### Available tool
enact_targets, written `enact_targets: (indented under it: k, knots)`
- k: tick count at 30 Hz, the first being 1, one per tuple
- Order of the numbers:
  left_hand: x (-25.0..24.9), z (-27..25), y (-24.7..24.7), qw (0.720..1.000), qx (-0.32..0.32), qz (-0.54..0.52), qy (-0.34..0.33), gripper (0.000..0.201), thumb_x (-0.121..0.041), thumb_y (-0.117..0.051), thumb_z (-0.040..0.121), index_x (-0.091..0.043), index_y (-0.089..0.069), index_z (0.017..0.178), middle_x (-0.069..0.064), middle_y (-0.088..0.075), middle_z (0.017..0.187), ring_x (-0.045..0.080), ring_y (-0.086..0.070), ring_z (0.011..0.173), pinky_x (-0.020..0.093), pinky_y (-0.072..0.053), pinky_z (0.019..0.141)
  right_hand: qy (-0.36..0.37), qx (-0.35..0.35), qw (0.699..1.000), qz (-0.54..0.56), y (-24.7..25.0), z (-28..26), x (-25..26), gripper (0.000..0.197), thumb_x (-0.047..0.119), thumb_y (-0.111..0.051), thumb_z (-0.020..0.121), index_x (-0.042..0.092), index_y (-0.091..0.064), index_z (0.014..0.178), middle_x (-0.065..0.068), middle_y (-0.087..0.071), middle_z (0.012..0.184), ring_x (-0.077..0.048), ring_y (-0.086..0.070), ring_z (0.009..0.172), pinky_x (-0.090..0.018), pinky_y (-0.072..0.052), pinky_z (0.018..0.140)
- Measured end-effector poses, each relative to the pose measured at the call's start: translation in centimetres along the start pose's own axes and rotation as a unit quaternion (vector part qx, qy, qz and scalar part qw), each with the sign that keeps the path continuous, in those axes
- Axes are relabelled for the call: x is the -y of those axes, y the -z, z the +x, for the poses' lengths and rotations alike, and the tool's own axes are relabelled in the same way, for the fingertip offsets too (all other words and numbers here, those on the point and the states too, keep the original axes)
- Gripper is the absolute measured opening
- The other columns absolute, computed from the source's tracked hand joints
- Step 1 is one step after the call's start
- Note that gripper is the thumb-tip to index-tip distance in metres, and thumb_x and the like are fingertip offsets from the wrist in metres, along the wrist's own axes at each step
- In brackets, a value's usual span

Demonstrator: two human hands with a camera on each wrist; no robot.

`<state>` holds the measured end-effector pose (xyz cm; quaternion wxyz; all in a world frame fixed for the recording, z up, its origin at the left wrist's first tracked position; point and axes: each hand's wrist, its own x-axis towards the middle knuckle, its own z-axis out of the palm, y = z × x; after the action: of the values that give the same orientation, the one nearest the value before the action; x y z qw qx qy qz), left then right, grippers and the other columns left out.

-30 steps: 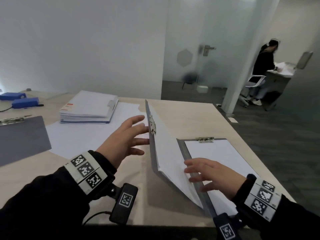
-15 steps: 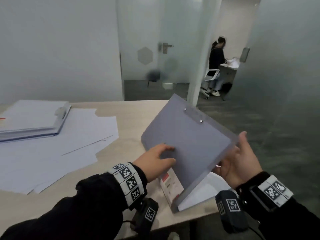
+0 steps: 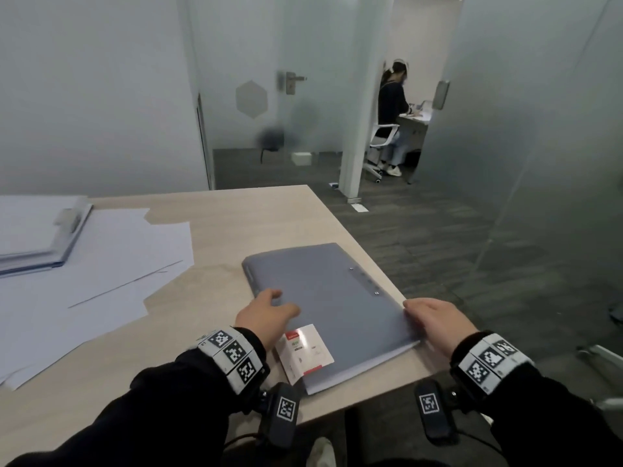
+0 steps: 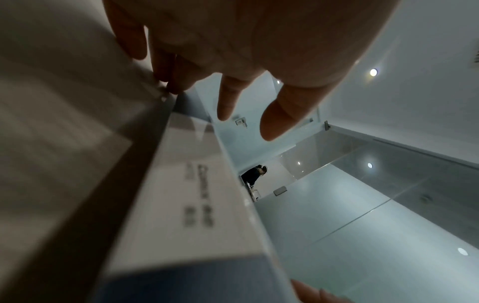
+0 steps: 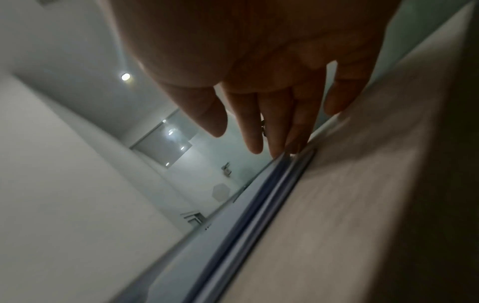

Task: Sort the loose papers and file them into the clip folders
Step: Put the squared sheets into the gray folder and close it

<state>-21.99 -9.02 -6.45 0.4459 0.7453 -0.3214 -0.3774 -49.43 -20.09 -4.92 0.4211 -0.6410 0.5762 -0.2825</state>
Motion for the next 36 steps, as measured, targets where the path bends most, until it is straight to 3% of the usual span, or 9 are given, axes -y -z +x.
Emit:
enact_targets:
  k: [5, 8, 11, 14, 17, 19, 25, 28, 36]
  knots:
    - [-0.9, -0.7, 1.1, 0.979, -0.051, -0.199, 0.003, 0.082, -0.016, -0.073, 0.065, -0.037, -0.036, 0.134, 0.006, -0.061, 0.123, 0.032, -0.069, 0.097, 0.05, -0.056, 0.088, 0.023, 0.017, 0.999, -0.026, -0.9, -0.6, 0.8, 0.014, 0.014, -0.059, 0.092, 0.019, -0.072, 0.093, 0.012, -0.068, 0.086, -0.012, -0.062, 0.085, -0.03, -0.049, 0.087]
    - [-0.5, -1.2, 1.6, 0.965, -0.025, -0.251, 0.066, 0.075, -0.015, -0.082, 0.063, 0.0, -0.05, 0.13, 0.022, -0.072, 0.102, 0.038, -0.073, 0.082, 0.056, -0.057, 0.083, 0.036, 0.03, 0.999, -0.017, -1.8, -1.0, 1.2, 0.014, 0.012, -0.06, 0.092, 0.017, -0.069, 0.102, 0.012, -0.064, 0.083, -0.003, -0.057, 0.077, -0.019, -0.044, 0.073]
    - [-0.2, -1.7, 1.8, 0.964, 0.009, -0.26, 0.06, 0.028, 0.001, -0.071, 0.082, 0.001, -0.062, 0.109, 0.023, -0.074, 0.091, 0.038, -0.072, 0.077, 0.054, -0.058, 0.078, 0.048, 0.043, 0.998, -0.028, -2.7, -1.3, 1.7, 0.017, 0.011, -0.059, 0.091, 0.02, -0.068, 0.102, 0.014, -0.065, 0.087, 0.001, -0.057, 0.079, -0.017, -0.043, 0.071]
    - [-0.4, -1.5, 3.5, 0.964, -0.004, -0.266, -0.015, 0.037, 0.012, -0.064, 0.083, -0.005, -0.057, 0.114, 0.02, -0.073, 0.1, 0.039, -0.072, 0.084, 0.054, -0.058, 0.081, 0.031, 0.071, 0.997, -0.012, -3.9, -1.1, 2.0, 0.034, 0.012, -0.061, 0.09, 0.013, -0.061, 0.124, 0.003, -0.067, 0.099, -0.007, -0.059, 0.076, -0.024, -0.049, 0.076]
    - [-0.5, -1.6, 5.4, 0.963, -0.014, -0.254, -0.083, 0.045, 0.012, -0.065, 0.083, -0.011, -0.055, 0.12, 0.013, -0.074, 0.104, 0.034, -0.073, 0.088, 0.048, -0.06, 0.078, 0.022, 0.093, 0.994, 0.053, -5.1, -1.0, 2.6, 0.071, 0.022, -0.069, 0.075, 0.009, -0.046, 0.141, 0.0, -0.066, 0.085, -0.012, -0.061, 0.072, -0.036, -0.051, 0.084]
    - [-0.5, -2.2, 6.7, 0.961, -0.024, -0.246, -0.127, 0.044, 0.011, -0.065, 0.084, -0.015, -0.055, 0.118, 0.007, -0.075, 0.101, 0.027, -0.074, 0.085, 0.038, -0.06, 0.067, 0.034, 0.102, 0.99, 0.089, -6.2, -0.7, 3.2, 0.08, 0.021, -0.071, 0.07, 0.012, -0.039, 0.143, 0.001, -0.066, 0.083, -0.009, -0.061, 0.072, -0.025, -0.046, 0.072]
    - [-0.2, -3.7, 10.8, 0.954, -0.037, -0.218, -0.205, 0.047, 0.017, -0.063, 0.083, -0.017, -0.057, 0.114, 0.003, -0.075, 0.102, 0.017, -0.073, 0.09, 0.026, -0.059, 0.07, 0.015, 0.139, 0.975, 0.174, -10.0, -0.3, 6.0, 0.023, -0.004, -0.062, 0.086, 0.016, -0.061, 0.098, -0.004, -0.067, 0.082, -0.01, -0.063, 0.055, -0.019, -0.033, 0.042]
    - [0.3, -3.4, 13.7, 0.958, -0.054, -0.173, -0.22, 0.046, 0.011, -0.07, 0.08, -0.02, -0.06, 0.113, 0.0, -0.076, 0.102, 0.018, -0.073, 0.094, 0.027, -0.06, 0.074, 0.03, 0.142, 0.972, 0.184, -11.6, -0.4, 7.2, 0.024, -0.008, -0.061, 0.084, 0.015, -0.06, 0.086, 0.001, -0.067, 0.071, -0.013, -0.06, 0.06, -0.025, -0.034, 0.054]
    - [2.3, -3.1, 20.8, 0.949, -0.136, -0.177, -0.222, 0.042, -0.011, -0.076, 0.069, -0.021, -0.064, 0.107, -0.001, -0.075, 0.103, 0.022, -0.071, 0.098, 0.048, -0.056, 0.09, 0.087, 0.227, 0.926, 0.288, -17.7, -2.5, 12.1, 0.024, -0.005, -0.053, 0.089, 0.011, -0.066, 0.103, -0.011, -0.074, 0.101, -0.025, -0.068, 0.086, -0.039, -0.052, 0.078]
